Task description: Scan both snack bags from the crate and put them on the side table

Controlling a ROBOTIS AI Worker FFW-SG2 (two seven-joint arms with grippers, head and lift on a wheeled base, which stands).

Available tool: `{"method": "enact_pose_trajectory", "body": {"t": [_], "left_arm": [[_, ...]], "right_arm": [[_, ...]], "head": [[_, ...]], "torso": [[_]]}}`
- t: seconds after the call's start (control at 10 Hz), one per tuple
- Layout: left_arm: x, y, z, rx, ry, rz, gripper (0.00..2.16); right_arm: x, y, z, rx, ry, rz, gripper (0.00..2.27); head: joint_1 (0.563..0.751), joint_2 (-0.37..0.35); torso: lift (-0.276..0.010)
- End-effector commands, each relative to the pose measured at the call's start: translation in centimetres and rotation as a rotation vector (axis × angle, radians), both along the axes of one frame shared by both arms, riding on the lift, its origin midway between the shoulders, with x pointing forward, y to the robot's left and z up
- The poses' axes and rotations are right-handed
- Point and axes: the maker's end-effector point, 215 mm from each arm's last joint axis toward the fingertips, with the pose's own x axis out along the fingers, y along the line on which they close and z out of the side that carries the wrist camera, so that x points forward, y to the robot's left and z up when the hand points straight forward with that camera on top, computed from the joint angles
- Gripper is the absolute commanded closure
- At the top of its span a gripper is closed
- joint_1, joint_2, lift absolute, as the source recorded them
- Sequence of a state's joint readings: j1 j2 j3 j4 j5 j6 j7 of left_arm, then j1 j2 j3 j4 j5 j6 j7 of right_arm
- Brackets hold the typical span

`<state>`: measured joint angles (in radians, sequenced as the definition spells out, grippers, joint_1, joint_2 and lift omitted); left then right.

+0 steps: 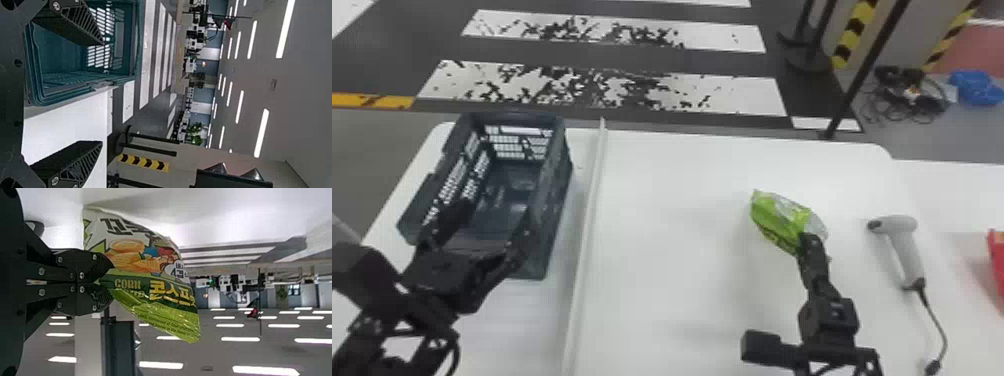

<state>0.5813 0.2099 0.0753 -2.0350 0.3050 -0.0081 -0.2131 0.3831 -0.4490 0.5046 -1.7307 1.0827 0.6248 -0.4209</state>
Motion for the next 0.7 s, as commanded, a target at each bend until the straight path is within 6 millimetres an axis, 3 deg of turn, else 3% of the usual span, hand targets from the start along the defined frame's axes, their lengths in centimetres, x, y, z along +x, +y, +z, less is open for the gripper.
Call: {"method": "enact_pose_trajectory", "body": {"t": [0.0,0.2,0.3,0.5,0.6], "left_arm": [[0.0,0.1,-0.1,-0.001,0.002,0.002,0.1],[0.0,0.0,-0.2,-0.003,0.002,-0.002,0.1],[0.0,0.0,-0.2,-0.005,0.004,-0.001,0.1],[0.0,0.0,-0.3,-0.006,0.005,-0.002,0.1],[0.0,0.0,-0.3,-0.006,0.005,-0.004,0.1]], "right_arm": [[-2.0,0.9,-3.2,-0.083,0.061,0.067,1.76],[-3.8,1.8,-4.9,-0.074,0.112,0.125,0.19],[-4.3,2.3,-5.0,-0.045,0.128,0.142,0.01],[-3.9,3.6,-2.5,0.217,0.184,0.164,0.03],[-3.0,3.2,-1.0,0.345,0.224,0.14,0.04]], "head": [[0.695,-0.029],[0.695,-0.013],[0.695,-0.007],[0.695,0.008],[0.695,0.014]], "torso": [[-0.087],[-0.087],[-0.087],[-0.087],[-0.087]]}}
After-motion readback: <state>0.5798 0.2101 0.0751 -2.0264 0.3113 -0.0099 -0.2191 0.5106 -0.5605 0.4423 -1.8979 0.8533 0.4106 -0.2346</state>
